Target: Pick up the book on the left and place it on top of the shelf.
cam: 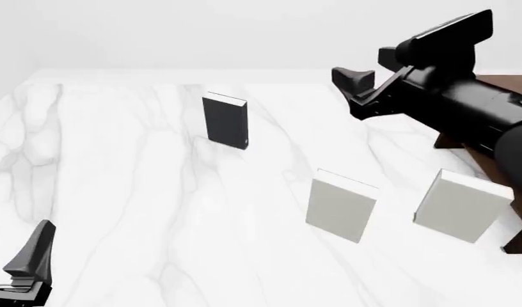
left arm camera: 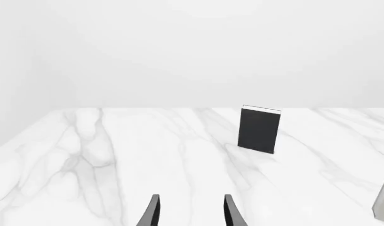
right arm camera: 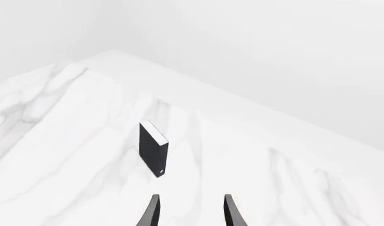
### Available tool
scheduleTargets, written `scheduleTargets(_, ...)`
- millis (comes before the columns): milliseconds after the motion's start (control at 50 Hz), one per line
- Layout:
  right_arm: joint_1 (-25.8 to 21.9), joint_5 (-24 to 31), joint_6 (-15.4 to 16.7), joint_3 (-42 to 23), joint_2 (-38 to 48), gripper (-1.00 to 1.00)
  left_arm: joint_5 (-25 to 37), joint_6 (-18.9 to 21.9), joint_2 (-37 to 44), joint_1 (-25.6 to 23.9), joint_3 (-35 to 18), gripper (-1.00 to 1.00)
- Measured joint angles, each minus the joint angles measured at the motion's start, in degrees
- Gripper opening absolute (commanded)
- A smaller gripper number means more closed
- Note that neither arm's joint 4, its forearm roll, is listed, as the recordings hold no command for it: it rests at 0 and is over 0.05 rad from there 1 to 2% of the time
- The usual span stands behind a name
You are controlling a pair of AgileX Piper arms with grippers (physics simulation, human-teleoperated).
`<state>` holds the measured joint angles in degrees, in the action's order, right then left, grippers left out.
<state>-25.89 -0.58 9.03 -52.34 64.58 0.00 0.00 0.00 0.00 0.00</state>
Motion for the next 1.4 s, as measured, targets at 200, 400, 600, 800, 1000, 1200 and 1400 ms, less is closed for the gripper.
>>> scheduleTargets(200,-1.3,-2.7,-0.5,-0.3,3.3,1.00,0.0,0.0,0.0,0.0,0.0,1.00)
scheduleTargets(400,-2.5,-5.7,-1.2,-1.0,6.8,1.00,0.0,0.0,0.0,0.0,0.0,1.00)
scheduleTargets(600,-3.9,-9.9,-2.0,-3.9,14.3,1.00,0.0,0.0,0.0,0.0,0.0,1.00)
scheduleTargets(800,-4.7,-12.0,-2.5,-6.4,19.6,1.00,0.0,0.0,0.0,0.0,0.0,1.00)
scheduleTargets(1000,-4.9,-12.9,-2.7,-8.6,23.0,1.00,0.0,0.0,0.0,0.0,0.0,1.00)
scheduleTargets(1200,-5.3,-13.7,-3.1,-10.4,26.0,1.00,0.0,0.0,0.0,0.0,0.0,1.00)
scheduleTargets(1400,-5.2,-14.6,-3.7,-12.3,29.4,1.00,0.0,0.0,0.0,0.0,0.0,1.00)
